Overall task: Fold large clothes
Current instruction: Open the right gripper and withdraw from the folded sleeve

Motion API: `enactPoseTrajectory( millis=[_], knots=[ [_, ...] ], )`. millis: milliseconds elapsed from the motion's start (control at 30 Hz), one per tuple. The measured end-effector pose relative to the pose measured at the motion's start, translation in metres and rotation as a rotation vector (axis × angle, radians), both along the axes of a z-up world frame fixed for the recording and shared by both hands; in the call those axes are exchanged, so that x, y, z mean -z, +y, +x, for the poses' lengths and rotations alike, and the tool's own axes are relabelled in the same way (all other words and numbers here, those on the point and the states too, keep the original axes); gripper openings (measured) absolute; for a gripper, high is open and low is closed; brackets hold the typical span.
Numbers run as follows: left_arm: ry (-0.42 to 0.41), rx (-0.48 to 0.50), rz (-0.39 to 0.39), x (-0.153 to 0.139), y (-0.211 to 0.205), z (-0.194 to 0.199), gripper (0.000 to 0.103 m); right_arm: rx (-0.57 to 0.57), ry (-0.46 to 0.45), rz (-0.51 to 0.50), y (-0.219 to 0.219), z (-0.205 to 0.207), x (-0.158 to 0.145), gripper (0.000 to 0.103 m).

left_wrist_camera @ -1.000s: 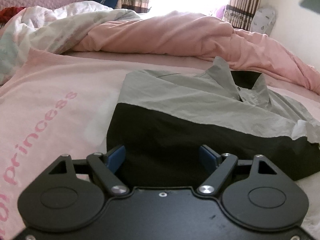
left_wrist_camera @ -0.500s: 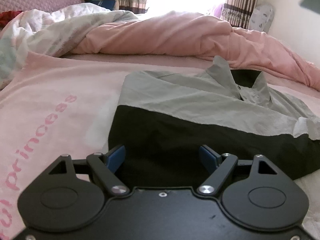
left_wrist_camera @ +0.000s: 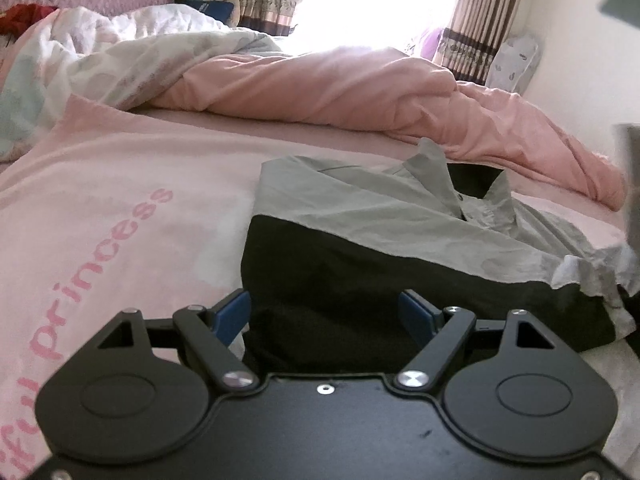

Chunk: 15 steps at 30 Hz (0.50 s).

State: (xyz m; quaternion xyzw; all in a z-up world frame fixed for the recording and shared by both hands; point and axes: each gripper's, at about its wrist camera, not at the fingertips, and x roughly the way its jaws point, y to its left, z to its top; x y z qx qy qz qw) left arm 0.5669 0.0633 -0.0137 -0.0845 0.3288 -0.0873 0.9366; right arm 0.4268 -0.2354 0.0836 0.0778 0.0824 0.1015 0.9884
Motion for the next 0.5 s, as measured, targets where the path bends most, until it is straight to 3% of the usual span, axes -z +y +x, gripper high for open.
enactPoseTrajectory(
  millis=[33,100,167,333,500],
  knots=[
    [0.005,0.001,-0.011,0.000,0.002,-0.001,0.081,-0.030,0.053,-0.050,0.028,0.006,0.011,0.043],
    [0.016,-0.001,-0.034,-0.001,0.006,-0.004,0.081,-0.072,0.120,-0.109,0.058,0.008,0.029,0.040],
    [0.019,0.012,-0.063,-0.002,0.009,-0.007,0.081,-0.091,0.160,-0.085,0.056,0.001,0.040,0.040],
    [0.018,0.038,-0.085,0.002,0.002,-0.004,0.081,0.024,0.242,0.049,-0.016,-0.020,0.050,0.048],
    [0.022,0.053,-0.136,0.002,-0.014,0.005,0.081,0.199,0.294,0.092,-0.091,-0.035,0.069,0.049]
  ],
)
